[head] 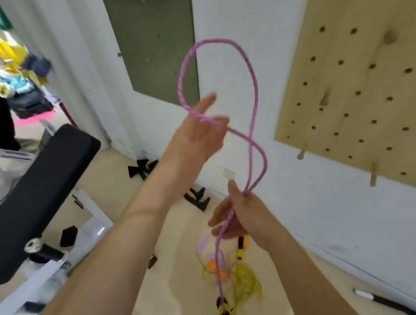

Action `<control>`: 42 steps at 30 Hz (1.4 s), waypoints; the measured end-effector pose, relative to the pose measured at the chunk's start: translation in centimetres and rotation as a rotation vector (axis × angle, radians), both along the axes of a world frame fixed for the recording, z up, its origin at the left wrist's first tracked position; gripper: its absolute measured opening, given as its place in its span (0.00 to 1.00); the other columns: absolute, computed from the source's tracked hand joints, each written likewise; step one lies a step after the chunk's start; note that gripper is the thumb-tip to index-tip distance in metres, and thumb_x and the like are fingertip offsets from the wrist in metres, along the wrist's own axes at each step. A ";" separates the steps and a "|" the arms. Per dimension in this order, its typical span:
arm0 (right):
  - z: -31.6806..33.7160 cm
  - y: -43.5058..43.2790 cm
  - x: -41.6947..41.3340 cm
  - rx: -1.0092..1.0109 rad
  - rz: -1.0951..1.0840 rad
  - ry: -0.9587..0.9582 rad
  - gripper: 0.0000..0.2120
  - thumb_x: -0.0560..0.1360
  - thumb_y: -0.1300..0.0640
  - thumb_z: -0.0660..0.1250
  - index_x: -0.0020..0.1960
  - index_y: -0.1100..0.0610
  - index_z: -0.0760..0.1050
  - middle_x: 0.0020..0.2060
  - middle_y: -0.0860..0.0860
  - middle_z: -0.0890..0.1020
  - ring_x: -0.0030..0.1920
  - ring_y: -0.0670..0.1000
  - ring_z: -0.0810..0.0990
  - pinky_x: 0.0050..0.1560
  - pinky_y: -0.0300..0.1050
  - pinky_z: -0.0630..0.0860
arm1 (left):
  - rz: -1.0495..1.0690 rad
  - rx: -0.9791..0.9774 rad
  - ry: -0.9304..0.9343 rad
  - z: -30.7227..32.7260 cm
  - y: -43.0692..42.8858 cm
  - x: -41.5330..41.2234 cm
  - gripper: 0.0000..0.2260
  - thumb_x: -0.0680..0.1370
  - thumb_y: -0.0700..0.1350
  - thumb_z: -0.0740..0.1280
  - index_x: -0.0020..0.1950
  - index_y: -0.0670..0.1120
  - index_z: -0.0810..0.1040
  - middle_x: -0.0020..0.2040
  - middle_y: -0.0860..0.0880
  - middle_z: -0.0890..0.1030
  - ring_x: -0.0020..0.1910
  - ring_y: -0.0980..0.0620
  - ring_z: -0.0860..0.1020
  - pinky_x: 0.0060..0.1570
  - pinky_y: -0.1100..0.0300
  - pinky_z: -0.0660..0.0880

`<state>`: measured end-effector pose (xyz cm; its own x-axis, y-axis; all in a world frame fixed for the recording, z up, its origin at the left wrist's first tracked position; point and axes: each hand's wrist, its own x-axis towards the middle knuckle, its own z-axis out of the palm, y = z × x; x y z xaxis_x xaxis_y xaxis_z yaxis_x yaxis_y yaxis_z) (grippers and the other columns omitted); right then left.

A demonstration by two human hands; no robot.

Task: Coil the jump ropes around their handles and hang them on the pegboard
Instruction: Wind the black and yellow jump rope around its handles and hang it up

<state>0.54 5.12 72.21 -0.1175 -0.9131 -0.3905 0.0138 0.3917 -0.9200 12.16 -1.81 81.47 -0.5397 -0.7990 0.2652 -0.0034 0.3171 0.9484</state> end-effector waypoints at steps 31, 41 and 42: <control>7.0 14.2 19.9 -0.376 -0.157 0.132 0.16 0.75 0.42 0.60 0.46 0.55 0.75 0.37 0.53 0.83 0.37 0.51 0.82 0.36 0.46 0.77 | -0.091 0.444 -0.088 1.9 10.1 16.5 0.14 0.80 0.52 0.60 0.51 0.44 0.80 0.45 0.45 0.85 0.47 0.49 0.83 0.50 0.54 0.78; 6.1 16.4 18.3 -0.133 0.184 -0.025 0.22 0.79 0.42 0.57 0.46 0.58 0.81 0.36 0.55 0.83 0.39 0.54 0.82 0.41 0.44 0.75 | 0.224 0.460 0.239 3.5 9.0 19.5 0.11 0.80 0.45 0.60 0.41 0.45 0.77 0.32 0.49 0.77 0.33 0.51 0.76 0.39 0.57 0.75; 5.3 16.9 17.9 -0.112 0.248 -0.015 0.19 0.79 0.45 0.60 0.47 0.60 0.80 0.36 0.56 0.83 0.40 0.55 0.82 0.42 0.44 0.75 | 0.285 0.437 0.242 4.0 8.3 20.1 0.11 0.80 0.46 0.61 0.41 0.46 0.77 0.32 0.50 0.76 0.31 0.52 0.75 0.37 0.58 0.74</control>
